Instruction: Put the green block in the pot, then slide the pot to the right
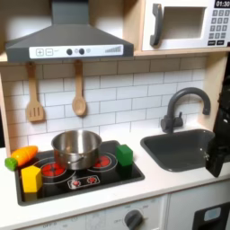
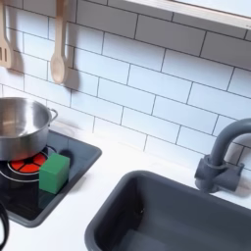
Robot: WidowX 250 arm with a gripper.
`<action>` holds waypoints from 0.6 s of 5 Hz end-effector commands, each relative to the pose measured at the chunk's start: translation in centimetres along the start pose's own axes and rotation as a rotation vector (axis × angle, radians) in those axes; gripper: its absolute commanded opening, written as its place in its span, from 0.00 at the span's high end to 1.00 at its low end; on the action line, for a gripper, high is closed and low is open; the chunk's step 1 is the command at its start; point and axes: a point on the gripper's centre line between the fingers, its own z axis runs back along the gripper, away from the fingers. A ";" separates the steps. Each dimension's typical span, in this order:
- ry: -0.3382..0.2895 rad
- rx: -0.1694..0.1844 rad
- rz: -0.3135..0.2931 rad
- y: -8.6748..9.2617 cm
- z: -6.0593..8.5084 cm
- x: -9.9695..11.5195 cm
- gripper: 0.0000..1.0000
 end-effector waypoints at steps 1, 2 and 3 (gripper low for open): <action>0.003 -0.001 0.000 0.0 0.0 0.0 0.00; 0.001 0.016 0.014 0.2 -0.4 0.8 0.00; -0.004 0.021 0.019 0.5 -0.7 2.0 0.00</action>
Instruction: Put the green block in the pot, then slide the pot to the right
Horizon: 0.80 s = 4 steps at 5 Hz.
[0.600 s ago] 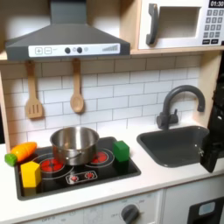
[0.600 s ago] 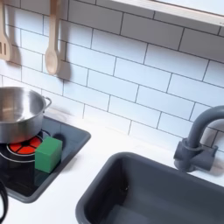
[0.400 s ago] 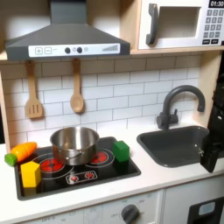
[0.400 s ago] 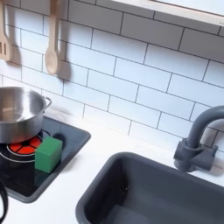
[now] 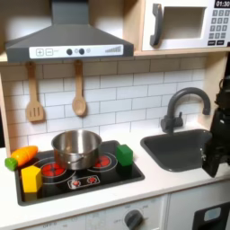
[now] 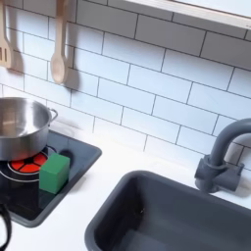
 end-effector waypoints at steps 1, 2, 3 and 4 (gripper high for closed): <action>0.002 0.023 0.022 1.2 -0.7 3.0 0.00; -0.015 0.031 0.031 1.9 -1.0 5.2 0.00; -0.016 0.039 0.036 2.0 -1.4 6.9 0.00; -0.028 0.051 0.039 2.1 -1.8 9.0 0.00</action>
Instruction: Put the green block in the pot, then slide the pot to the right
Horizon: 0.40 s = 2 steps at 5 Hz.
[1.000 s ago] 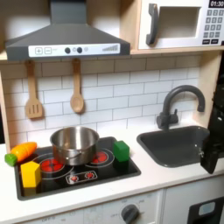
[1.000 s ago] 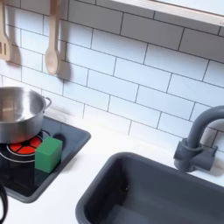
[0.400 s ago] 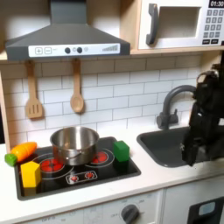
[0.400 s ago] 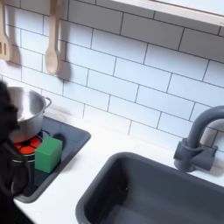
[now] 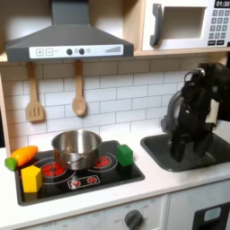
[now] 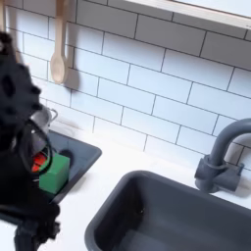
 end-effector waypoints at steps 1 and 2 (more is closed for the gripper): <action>-0.020 0.025 0.019 0.3 -0.9 4.3 0.00; -0.022 0.029 0.023 0.4 -1.4 6.0 0.00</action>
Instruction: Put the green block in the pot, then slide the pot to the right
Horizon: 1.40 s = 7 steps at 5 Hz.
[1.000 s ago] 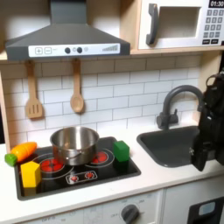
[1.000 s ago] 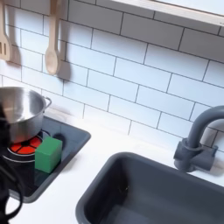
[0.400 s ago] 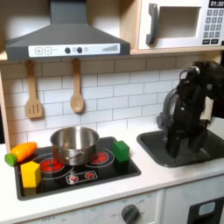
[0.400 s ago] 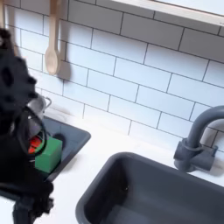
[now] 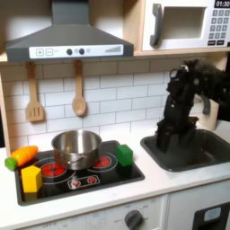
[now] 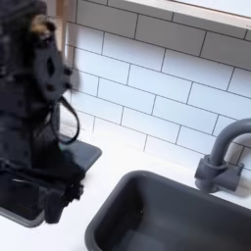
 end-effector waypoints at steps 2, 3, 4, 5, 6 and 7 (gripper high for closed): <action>-0.012 0.028 0.019 1.1 -1.5 4.8 0.00; -0.010 0.035 0.017 1.8 -2.1 6.2 0.00; -0.017 0.049 0.026 2.7 -2.4 7.6 0.00; -0.015 0.060 0.029 3.3 -3.1 9.4 0.00; -0.005 0.066 0.026 3.5 -3.9 10.4 0.00; 0.006 0.056 0.010 3.1 -4.6 11.0 0.00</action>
